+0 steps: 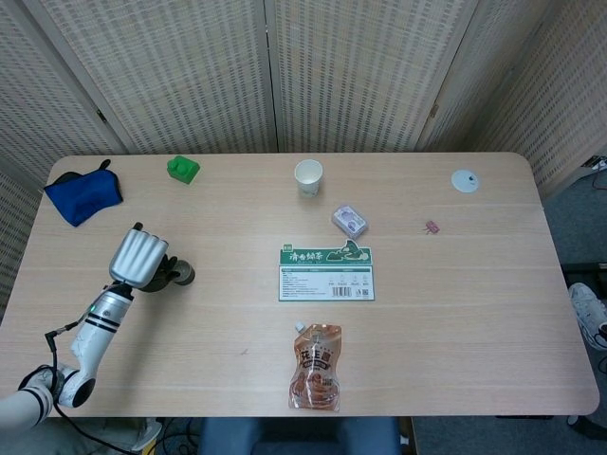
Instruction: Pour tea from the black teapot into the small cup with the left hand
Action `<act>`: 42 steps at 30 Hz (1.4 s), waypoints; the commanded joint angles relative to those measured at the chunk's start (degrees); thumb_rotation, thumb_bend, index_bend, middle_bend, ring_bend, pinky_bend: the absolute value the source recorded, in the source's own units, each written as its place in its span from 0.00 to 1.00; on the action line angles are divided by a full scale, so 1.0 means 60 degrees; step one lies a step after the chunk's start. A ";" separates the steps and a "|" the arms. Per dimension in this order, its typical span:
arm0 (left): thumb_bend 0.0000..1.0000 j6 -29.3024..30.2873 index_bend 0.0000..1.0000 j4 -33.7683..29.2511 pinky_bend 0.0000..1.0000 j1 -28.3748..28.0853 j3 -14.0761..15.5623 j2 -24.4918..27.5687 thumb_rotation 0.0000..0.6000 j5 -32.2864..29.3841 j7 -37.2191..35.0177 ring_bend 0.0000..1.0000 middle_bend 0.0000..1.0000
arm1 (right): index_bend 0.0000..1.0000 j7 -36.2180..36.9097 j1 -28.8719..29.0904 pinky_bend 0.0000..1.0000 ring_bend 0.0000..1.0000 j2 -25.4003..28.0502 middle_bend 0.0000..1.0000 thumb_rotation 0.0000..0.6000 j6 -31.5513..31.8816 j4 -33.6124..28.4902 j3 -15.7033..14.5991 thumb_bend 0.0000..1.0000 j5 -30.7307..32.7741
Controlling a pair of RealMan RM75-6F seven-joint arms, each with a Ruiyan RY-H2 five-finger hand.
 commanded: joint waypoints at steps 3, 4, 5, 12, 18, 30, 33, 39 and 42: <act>0.38 0.0114 1.00 -0.0235 0.53 0.0090 -0.0352 -0.0026 0.60 -0.0369 -0.0815 0.94 1.00 | 0.17 -0.0028 0.0008 0.09 0.14 0.0002 0.22 1.00 0.0002 -0.0023 0.0004 0.17 -0.0011; 0.38 0.0107 1.00 -0.0347 0.53 0.0118 -0.0446 -0.0011 0.60 -0.0492 -0.1037 0.94 1.00 | 0.17 -0.0035 0.0009 0.09 0.14 0.0003 0.22 1.00 0.0002 -0.0029 0.0006 0.17 -0.0010; 0.38 0.0086 1.00 -0.0488 0.53 0.0149 -0.0542 0.0021 0.60 -0.0624 -0.1275 0.94 1.00 | 0.17 -0.0041 0.0010 0.09 0.14 0.0004 0.22 1.00 0.0002 -0.0036 0.0007 0.17 -0.0010; 0.38 -0.0013 1.00 -0.1661 0.53 0.0486 -0.1018 0.0434 0.59 -0.1319 -0.3135 0.93 1.00 | 0.17 -0.0052 0.0032 0.09 0.14 -0.0007 0.22 1.00 -0.0027 -0.0043 0.0004 0.17 -0.0022; 0.38 -0.0175 1.00 -0.2786 0.53 0.0877 -0.1131 0.0986 0.56 -0.1688 -0.4486 0.93 1.00 | 0.17 -0.0052 0.0083 0.09 0.14 -0.0025 0.22 1.00 -0.0077 -0.0046 0.0008 0.17 -0.0054; 0.27 0.0183 1.00 -0.3651 0.53 0.1460 -0.0751 0.1608 0.15 -0.1485 -0.4699 0.93 1.00 | 0.17 -0.0107 0.0161 0.09 0.14 -0.0072 0.22 1.00 -0.0113 -0.0104 -0.0019 0.17 -0.0175; 0.21 0.0304 1.00 -0.3617 0.53 0.1563 -0.0650 0.1614 0.04 -0.1382 -0.4664 0.93 1.00 | 0.17 -0.0116 0.0168 0.09 0.14 -0.0065 0.22 1.00 -0.0105 -0.0127 -0.0022 0.17 -0.0197; 0.18 0.0420 1.00 -0.3427 0.53 0.1741 -0.0366 0.1548 0.01 -0.1178 -0.4470 0.91 1.00 | 0.17 -0.0120 0.0168 0.09 0.14 -0.0064 0.22 1.00 -0.0107 -0.0141 -0.0039 0.17 -0.0212; 0.18 0.0402 1.00 -0.3306 0.53 0.1807 -0.0224 0.1483 0.01 -0.1109 -0.4369 0.89 1.00 | 0.17 -0.0122 0.0168 0.09 0.14 -0.0074 0.22 1.00 -0.0116 -0.0136 -0.0049 0.17 -0.0209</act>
